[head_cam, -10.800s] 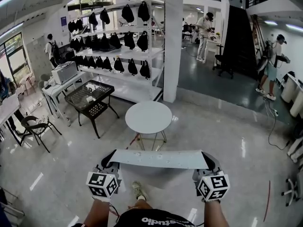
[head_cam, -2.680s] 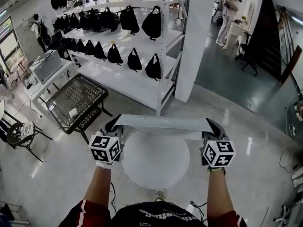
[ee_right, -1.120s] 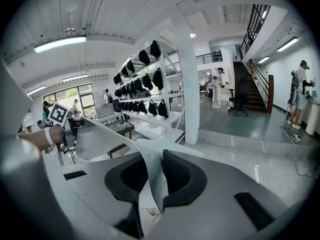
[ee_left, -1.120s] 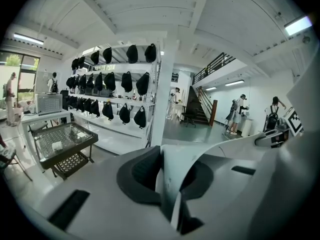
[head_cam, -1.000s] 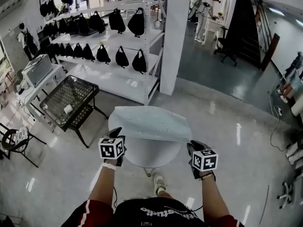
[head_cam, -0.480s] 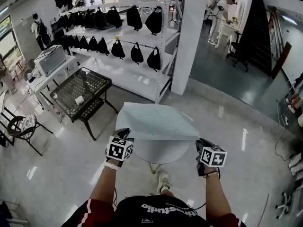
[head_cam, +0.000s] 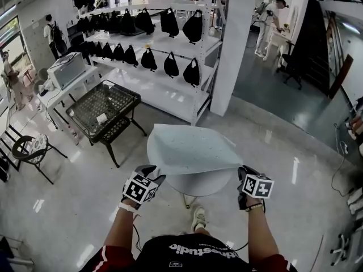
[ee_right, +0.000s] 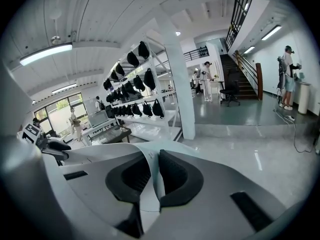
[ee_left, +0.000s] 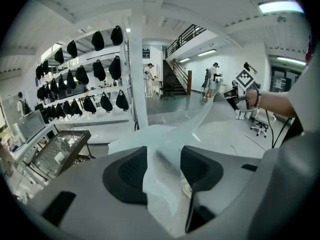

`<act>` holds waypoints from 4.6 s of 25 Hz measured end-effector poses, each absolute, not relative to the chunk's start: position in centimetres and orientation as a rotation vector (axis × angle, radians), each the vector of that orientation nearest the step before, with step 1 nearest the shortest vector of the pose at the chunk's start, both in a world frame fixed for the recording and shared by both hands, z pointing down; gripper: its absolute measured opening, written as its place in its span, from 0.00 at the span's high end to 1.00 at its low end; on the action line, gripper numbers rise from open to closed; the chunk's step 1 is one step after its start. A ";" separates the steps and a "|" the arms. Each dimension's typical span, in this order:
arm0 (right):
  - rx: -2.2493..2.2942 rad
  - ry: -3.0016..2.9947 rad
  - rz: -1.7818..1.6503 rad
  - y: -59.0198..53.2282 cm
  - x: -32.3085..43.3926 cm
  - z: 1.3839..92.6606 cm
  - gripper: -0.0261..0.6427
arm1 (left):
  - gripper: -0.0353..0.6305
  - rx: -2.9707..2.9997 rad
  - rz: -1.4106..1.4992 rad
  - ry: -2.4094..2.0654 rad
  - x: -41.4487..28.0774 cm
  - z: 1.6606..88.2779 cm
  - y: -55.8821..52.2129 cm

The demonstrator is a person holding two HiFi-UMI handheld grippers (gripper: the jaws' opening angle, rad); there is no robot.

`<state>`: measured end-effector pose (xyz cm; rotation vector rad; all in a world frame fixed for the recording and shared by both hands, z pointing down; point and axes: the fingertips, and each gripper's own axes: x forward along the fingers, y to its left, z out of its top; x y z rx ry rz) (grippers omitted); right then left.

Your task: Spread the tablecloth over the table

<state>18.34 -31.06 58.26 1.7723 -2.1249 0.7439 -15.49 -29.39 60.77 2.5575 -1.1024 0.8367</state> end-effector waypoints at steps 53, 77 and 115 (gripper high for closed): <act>1.773 -1.810 0.806 -28.7 27.9 66.6 0.76 | 0.67 2.589 0.287 -0.990 -7.7 53.9 -34.7; 1.877 -2.073 0.555 -31.5 23.8 54.8 0.78 | 0.67 2.598 0.247 -1.134 -11.6 51.0 -33.3; 1.893 -2.456 0.163 -29.5 15.3 39.8 0.78 | 0.88 2.648 0.084 -1.778 -14.9 39.9 -33.5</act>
